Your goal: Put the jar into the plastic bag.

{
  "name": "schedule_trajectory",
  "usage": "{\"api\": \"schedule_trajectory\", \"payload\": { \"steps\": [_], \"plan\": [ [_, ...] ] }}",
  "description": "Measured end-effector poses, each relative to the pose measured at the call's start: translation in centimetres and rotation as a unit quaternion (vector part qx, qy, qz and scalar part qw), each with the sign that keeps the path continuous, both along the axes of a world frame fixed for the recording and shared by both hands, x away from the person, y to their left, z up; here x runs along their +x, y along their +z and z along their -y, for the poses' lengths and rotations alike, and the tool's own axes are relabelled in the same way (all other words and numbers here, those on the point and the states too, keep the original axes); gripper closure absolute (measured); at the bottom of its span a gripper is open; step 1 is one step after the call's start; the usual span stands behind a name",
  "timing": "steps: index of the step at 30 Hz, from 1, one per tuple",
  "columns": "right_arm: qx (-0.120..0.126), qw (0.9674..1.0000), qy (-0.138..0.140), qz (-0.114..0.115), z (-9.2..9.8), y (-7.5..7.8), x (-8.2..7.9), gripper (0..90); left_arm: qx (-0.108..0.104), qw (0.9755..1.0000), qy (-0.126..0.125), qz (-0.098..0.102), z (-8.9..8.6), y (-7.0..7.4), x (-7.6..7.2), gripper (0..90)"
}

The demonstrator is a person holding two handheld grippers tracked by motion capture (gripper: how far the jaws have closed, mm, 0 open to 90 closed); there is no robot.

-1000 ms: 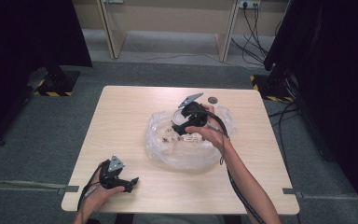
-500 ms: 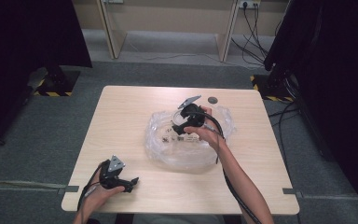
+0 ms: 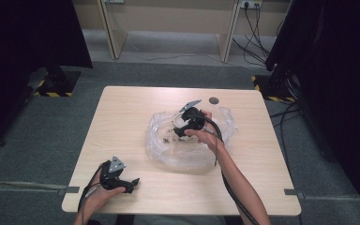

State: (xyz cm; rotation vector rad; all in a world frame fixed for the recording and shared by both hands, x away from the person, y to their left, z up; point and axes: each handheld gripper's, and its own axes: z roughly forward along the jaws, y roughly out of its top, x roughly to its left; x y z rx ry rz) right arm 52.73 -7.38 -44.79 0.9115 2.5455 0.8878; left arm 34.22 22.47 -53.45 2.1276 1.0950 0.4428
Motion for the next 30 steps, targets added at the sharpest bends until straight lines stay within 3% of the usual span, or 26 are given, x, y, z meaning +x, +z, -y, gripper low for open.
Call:
{"api": "schedule_trajectory", "payload": {
  "steps": [16, 25, 30],
  "plan": [
    [0.0, 0.9999, 0.007, -0.011, -0.1, -2.3, -0.1, 10.1, 0.0, 1.0, 0.0, 0.0, 0.0, 0.0, 0.0, 0.0],
    [0.013, 0.9997, 0.001, -0.023, 0.6, -2.4, -0.2, 10.0, 0.0, 1.0, 0.0, 0.0, 0.0, 0.0, 0.0, 0.0],
    [0.007, 0.9996, -0.001, -0.027, 0.5, -2.2, -0.2, 9.9, 0.0, 1.0, 0.0, -0.001, 0.0, 0.0, 0.0, 0.0]
  ]
}}
